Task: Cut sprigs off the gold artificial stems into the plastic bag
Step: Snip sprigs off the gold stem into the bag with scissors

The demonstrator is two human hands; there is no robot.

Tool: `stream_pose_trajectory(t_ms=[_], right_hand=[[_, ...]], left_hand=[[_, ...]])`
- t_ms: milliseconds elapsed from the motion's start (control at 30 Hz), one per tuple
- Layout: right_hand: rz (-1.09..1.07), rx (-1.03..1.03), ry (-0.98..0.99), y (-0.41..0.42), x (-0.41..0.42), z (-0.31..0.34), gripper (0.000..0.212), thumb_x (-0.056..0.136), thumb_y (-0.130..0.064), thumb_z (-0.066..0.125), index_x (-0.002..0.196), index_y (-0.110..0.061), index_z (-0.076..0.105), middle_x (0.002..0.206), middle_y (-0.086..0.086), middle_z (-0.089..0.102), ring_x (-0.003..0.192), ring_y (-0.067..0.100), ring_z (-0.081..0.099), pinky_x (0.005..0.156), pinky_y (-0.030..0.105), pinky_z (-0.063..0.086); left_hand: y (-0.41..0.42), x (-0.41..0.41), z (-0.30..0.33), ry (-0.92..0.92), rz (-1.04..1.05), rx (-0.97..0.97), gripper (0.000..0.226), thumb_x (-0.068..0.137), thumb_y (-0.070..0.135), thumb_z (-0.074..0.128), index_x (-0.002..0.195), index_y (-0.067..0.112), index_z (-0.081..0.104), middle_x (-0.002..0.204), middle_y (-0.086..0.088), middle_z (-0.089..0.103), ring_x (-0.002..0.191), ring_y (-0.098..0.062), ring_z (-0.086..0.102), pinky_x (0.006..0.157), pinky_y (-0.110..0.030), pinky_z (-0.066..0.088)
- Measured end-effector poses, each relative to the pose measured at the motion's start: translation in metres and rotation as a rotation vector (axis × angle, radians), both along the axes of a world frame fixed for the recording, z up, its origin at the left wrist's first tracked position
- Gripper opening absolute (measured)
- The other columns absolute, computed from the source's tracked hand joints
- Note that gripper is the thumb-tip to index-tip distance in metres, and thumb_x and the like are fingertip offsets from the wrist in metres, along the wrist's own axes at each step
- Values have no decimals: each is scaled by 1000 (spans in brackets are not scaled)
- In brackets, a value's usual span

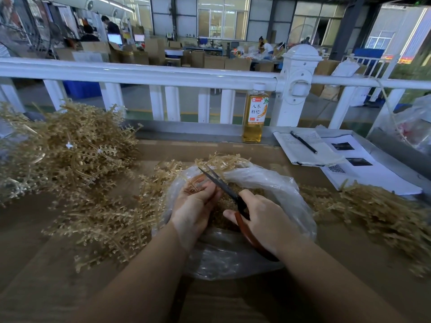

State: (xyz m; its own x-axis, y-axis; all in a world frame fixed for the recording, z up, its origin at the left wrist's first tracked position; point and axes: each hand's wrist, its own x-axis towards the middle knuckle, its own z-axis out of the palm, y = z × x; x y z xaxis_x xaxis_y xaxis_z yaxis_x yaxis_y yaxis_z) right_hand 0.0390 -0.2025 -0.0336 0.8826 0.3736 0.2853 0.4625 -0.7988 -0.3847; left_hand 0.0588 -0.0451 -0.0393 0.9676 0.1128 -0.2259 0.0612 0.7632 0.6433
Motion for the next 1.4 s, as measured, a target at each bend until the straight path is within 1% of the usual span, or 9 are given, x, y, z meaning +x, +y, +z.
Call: stream_pose_trajectory(t_ms=[233, 467, 633, 800, 867, 933, 1100, 1267, 1400], right_hand=[[6, 23, 10, -1, 1, 1, 36, 90, -60, 48, 105, -28, 49, 90, -6, 58, 83, 10, 56, 71, 21, 42], [2, -16, -19, 0, 1, 0, 31, 90, -60, 47, 95, -29, 43, 83, -5, 57, 76, 11, 54, 62, 20, 36], [-4, -47, -41, -2, 2, 0, 38, 90, -61, 45, 99, -24, 49, 84, -3, 61, 77, 12, 58, 67, 23, 44], [1, 18, -9, -3, -1, 2, 35, 89, -60, 49, 96, -25, 50, 86, -6, 59, 78, 11, 57, 69, 23, 45], [-10, 57, 11, -3, -2, 3, 37, 88, -60, 49, 98, -24, 51, 86, -5, 58, 79, 12, 56, 68, 25, 44], [-14, 59, 7, -2, -3, 3, 36, 88, -60, 49, 99, -25, 49, 85, -5, 55, 80, 13, 54, 67, 25, 39], [-2, -19, -24, -1, -4, -2, 37, 89, -60, 47, 105, -27, 47, 90, -4, 53, 88, 14, 50, 75, 25, 41], [10, -29, -36, 0, -2, -4, 33, 90, -61, 45, 98, -29, 41, 86, -4, 47, 86, 15, 45, 73, 26, 36], [19, -30, -52, 1, -1, -3, 30, 91, -61, 44, 93, -33, 33, 84, -7, 45, 82, 12, 43, 72, 24, 34]], left_hand=[[-1, -2, -1, 4, 19, 4, 49, 84, -13, 54, 131, -2, 48, 94, -11, 61, 81, -19, 64, 63, -23, 58], [-1, -5, 2, 12, 17, 38, 41, 84, -14, 53, 122, 2, 53, 96, -12, 65, 84, -21, 65, 68, -26, 58], [1, -5, 1, 26, -33, 23, 47, 87, -9, 52, 133, -2, 46, 126, -22, 57, 108, -29, 60, 81, -30, 55], [-1, -3, 1, 57, -12, -5, 37, 87, 0, 58, 124, -1, 54, 114, -16, 62, 88, -21, 65, 69, -27, 58], [-1, -2, 2, 88, -8, -22, 17, 87, -3, 57, 103, 0, 62, 90, -13, 70, 70, -17, 70, 56, -25, 56], [-2, -1, 3, 103, -3, -33, 10, 87, -5, 56, 89, 2, 63, 68, -8, 70, 57, -15, 69, 49, -22, 53], [1, 0, 0, 52, -23, -11, 17, 89, -6, 51, 86, 5, 63, 75, -8, 69, 62, -14, 69, 55, -21, 55], [1, 0, -1, 54, -59, 52, 18, 91, -6, 48, 89, 5, 63, 84, -10, 67, 72, -17, 66, 67, -25, 56], [1, 0, -2, 69, -86, 85, 14, 89, -4, 52, 92, 1, 65, 81, -10, 71, 68, -15, 69, 62, -24, 57]])
